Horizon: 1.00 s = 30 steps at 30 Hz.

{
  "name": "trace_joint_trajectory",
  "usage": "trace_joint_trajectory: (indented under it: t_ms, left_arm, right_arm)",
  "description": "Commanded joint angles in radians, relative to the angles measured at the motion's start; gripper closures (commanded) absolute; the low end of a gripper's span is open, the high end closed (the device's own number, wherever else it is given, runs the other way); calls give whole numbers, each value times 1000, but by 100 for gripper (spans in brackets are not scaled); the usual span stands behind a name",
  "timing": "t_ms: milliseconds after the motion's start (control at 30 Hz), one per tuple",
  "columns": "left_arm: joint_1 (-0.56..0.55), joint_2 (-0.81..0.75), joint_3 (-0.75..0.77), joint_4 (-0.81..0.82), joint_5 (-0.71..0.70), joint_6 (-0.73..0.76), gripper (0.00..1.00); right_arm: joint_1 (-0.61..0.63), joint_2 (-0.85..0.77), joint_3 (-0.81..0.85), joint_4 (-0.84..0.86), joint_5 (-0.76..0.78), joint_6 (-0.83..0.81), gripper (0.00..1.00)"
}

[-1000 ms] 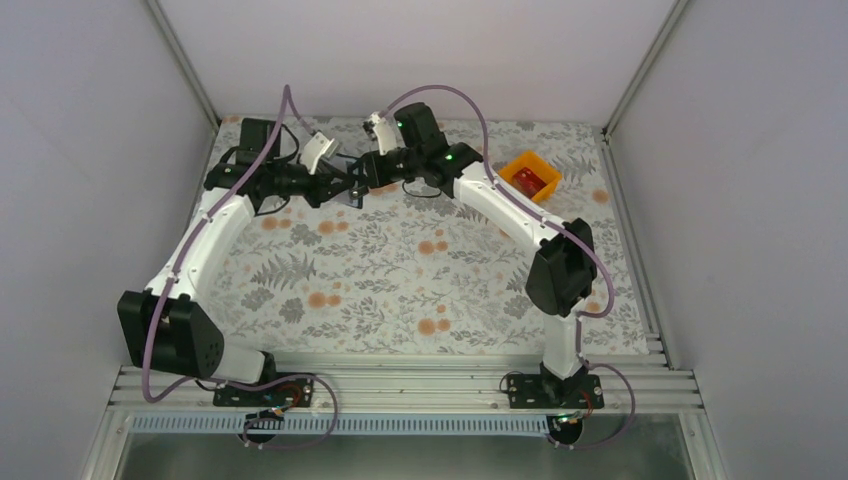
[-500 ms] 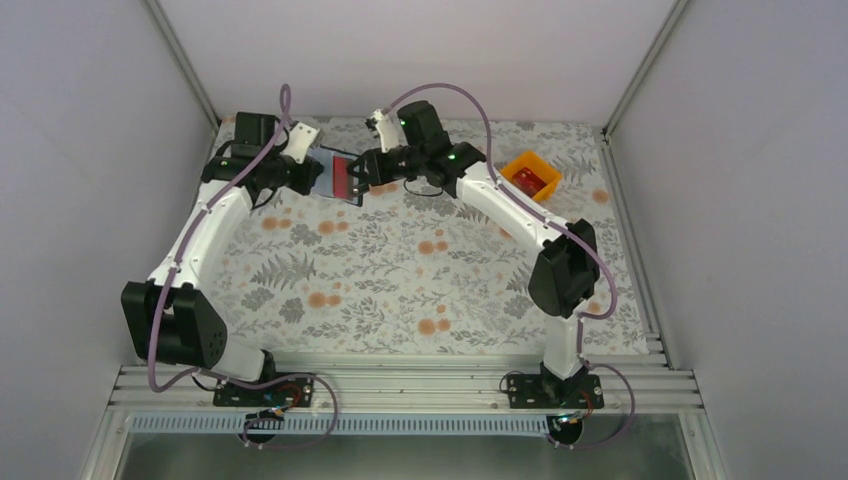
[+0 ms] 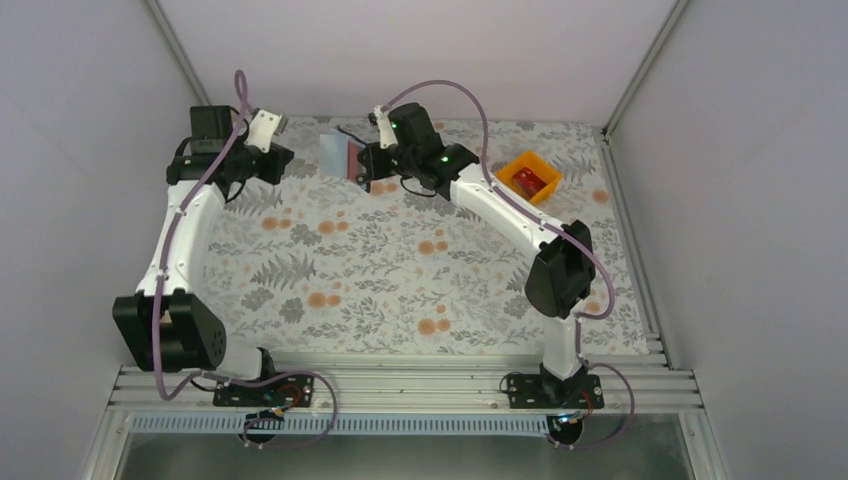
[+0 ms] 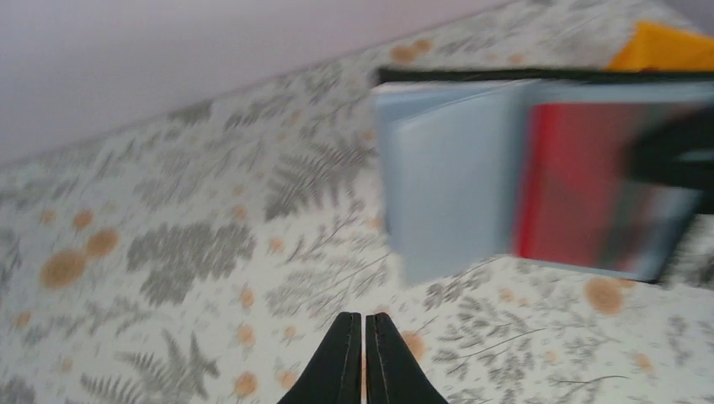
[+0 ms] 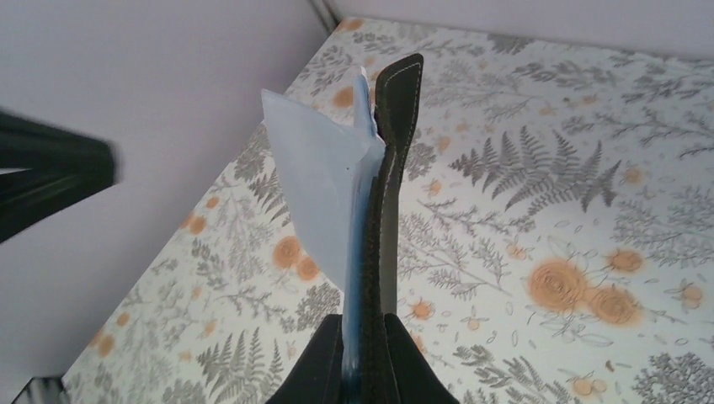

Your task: Take the credit cards out of the card holder

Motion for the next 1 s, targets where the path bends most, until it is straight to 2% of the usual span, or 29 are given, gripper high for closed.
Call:
trace_joint_trajectory:
  t_ms: [0, 133, 267, 467, 633, 800, 967]
  left_arm:
    - [-56, -109, 53, -30, 188, 56, 96]
    - [-115, -83, 9, -42, 409, 63, 86]
    - [-75, -32, 45, -77, 483, 72, 82]
    - [-95, -105, 58, -162, 565, 163, 79]
    - [-95, -152, 80, -216, 535, 194, 78]
    - [-92, -159, 146, -268, 539, 207, 78]
    - [-92, -172, 118, -293, 541, 230, 78]
  right_arm:
    - [25, 67, 125, -15, 101, -20, 96]
    - [27, 54, 101, 30, -26, -59, 96]
    - [8, -46, -13, 129, -229, -142, 96]
    - [-1, -110, -61, 197, -493, -230, 96]
    - [-3, -165, -127, 251, -555, -266, 96]
    - [-6, -176, -108, 234, -593, -288, 96]
    - [-14, -209, -129, 247, -623, -301, 96]
